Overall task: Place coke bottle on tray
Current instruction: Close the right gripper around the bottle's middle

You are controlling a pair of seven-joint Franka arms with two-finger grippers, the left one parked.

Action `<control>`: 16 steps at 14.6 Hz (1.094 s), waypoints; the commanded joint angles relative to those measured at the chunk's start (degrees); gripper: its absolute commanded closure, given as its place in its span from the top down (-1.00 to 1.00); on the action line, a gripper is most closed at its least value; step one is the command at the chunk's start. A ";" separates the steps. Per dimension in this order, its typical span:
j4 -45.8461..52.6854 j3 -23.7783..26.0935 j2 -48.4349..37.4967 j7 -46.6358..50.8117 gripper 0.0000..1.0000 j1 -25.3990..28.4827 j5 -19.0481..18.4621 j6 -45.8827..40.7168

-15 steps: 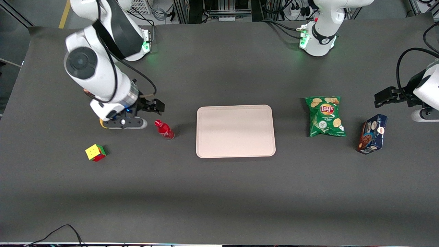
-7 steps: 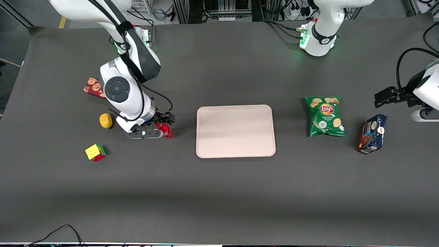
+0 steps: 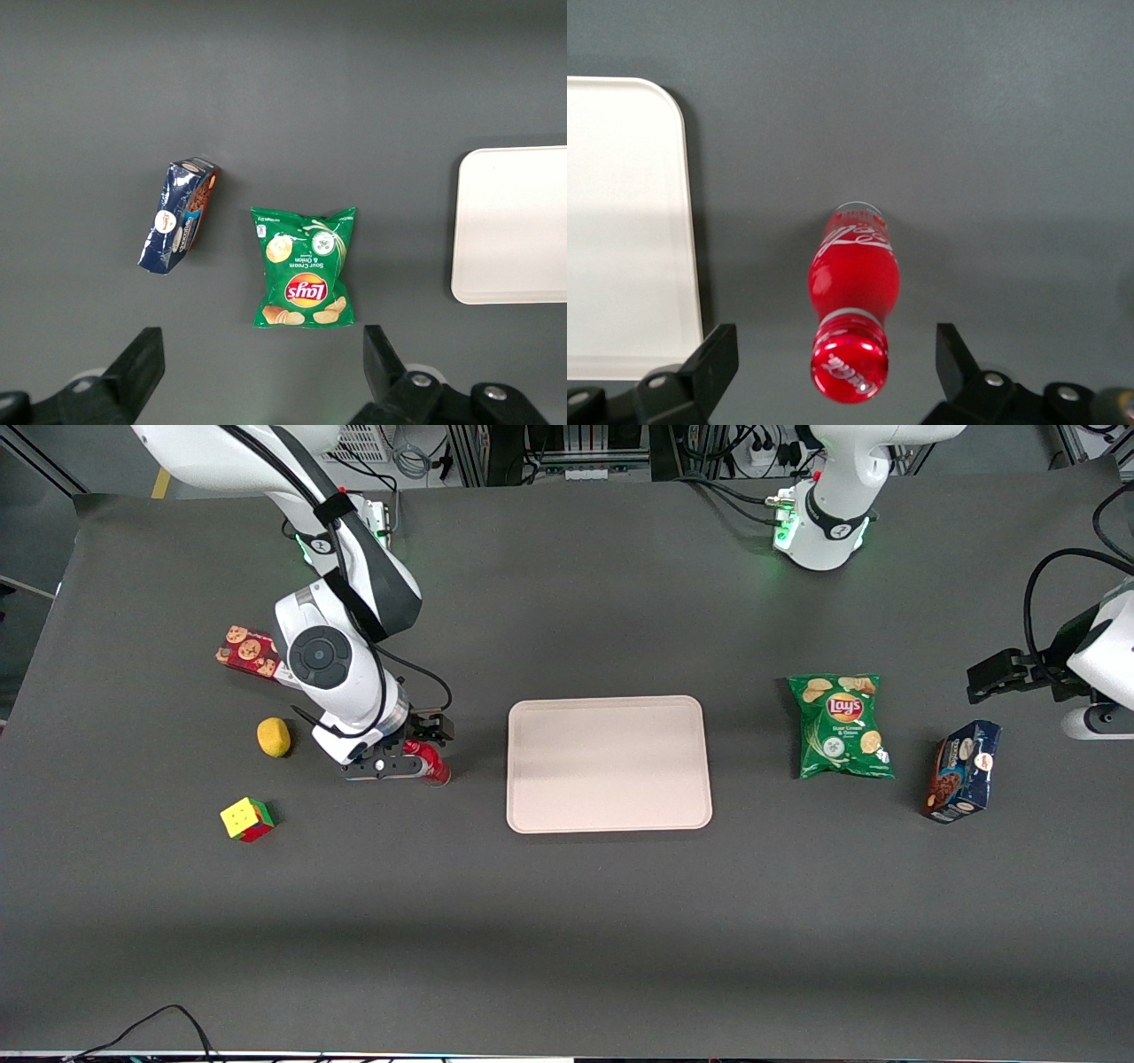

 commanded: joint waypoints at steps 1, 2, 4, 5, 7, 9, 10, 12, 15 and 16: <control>-1.12 0.47 -0.94 0.08 0.62 -0.47 -1.56 1.17; -1.03 0.47 -0.94 -0.01 0.33 -0.47 -1.56 1.09; -1.03 0.47 -0.94 -0.01 -0.14 -0.47 -1.56 1.17; -1.03 0.47 -1.03 0.07 -0.28 -0.47 -1.56 1.17; -1.03 0.47 -1.03 0.08 -0.58 -0.47 -1.56 1.17; -1.03 0.47 -1.12 0.08 -0.99 -0.47 -1.56 1.17; -1.03 0.47 -1.29 0.16 -1.00 -0.55 -1.56 1.09; -0.85 0.38 -1.99 0.16 -1.00 -0.64 -1.56 0.30; 2.29 0.29 -4.36 0.60 -1.00 -0.64 -1.21 -6.10; 4.40 0.29 -5.07 0.69 -1.00 -0.56 -0.86 -9.34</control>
